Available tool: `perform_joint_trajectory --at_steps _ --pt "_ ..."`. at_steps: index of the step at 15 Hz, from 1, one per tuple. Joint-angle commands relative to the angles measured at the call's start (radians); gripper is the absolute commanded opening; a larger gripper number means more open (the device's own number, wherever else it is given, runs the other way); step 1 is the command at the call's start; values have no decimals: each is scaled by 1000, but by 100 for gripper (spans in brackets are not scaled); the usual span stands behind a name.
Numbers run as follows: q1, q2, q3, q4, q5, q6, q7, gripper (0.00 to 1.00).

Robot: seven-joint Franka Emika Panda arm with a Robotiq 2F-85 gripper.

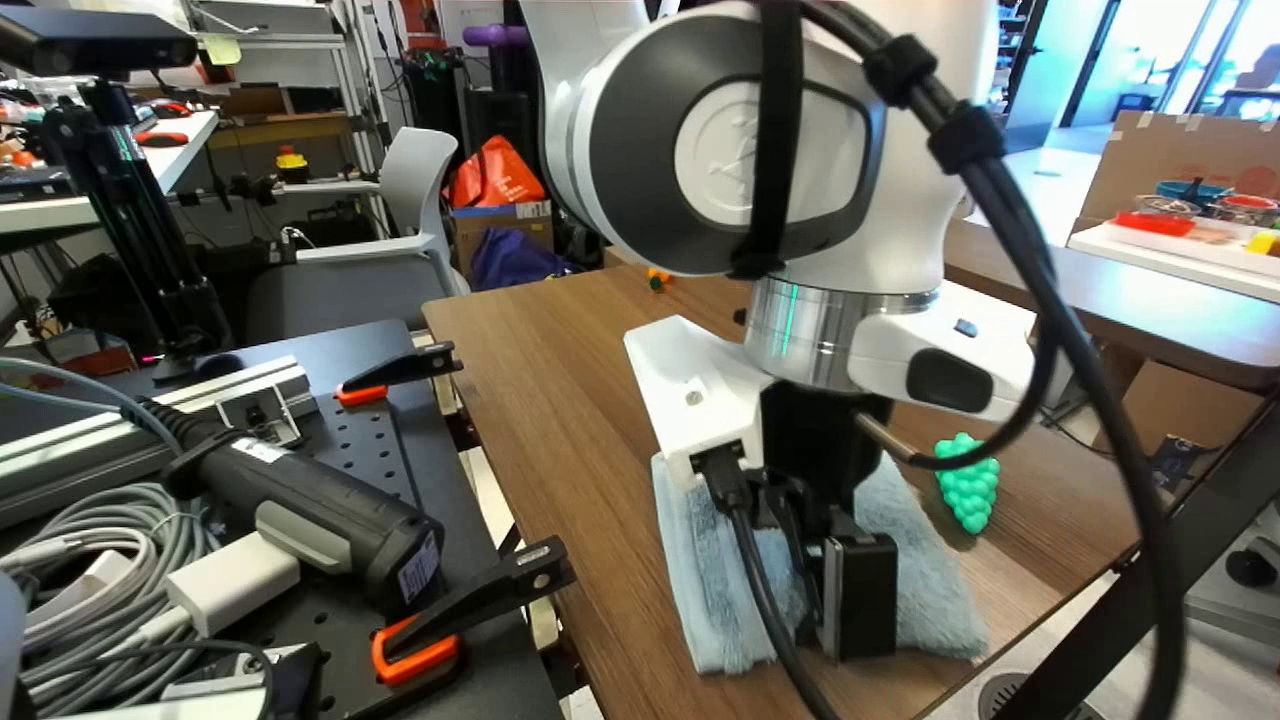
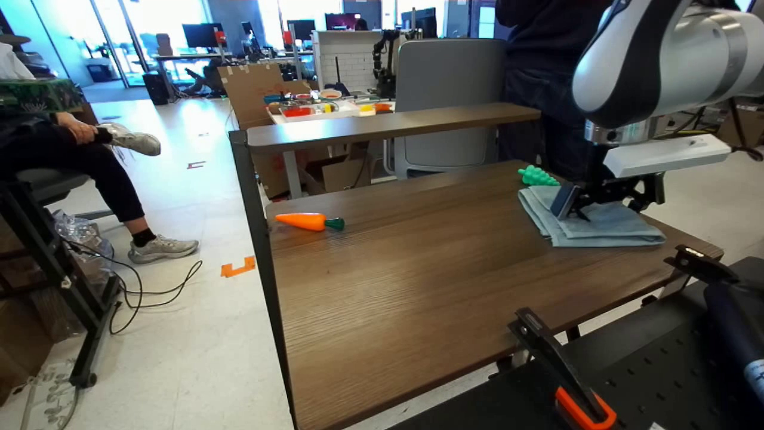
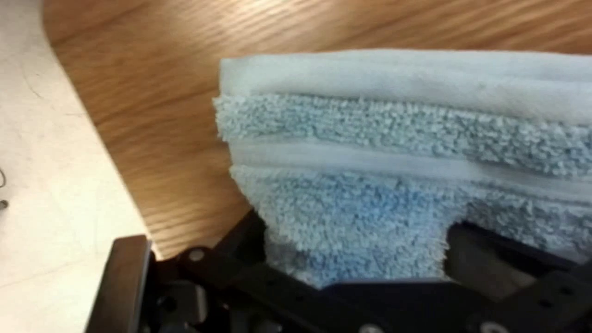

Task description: Wipe the cloth on the table

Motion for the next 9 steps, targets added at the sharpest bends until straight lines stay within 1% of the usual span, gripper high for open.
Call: perform_joint_trajectory --at_steps 1,3,7,9 --pt "-1 6 -68 -37 -75 -35 7 100" --pt "-4 5 -67 -52 -97 -41 -4 100" --pt "18 4 -25 -86 -138 -17 -29 100" --pt "18 5 5 -92 -155 -2 -50 100"
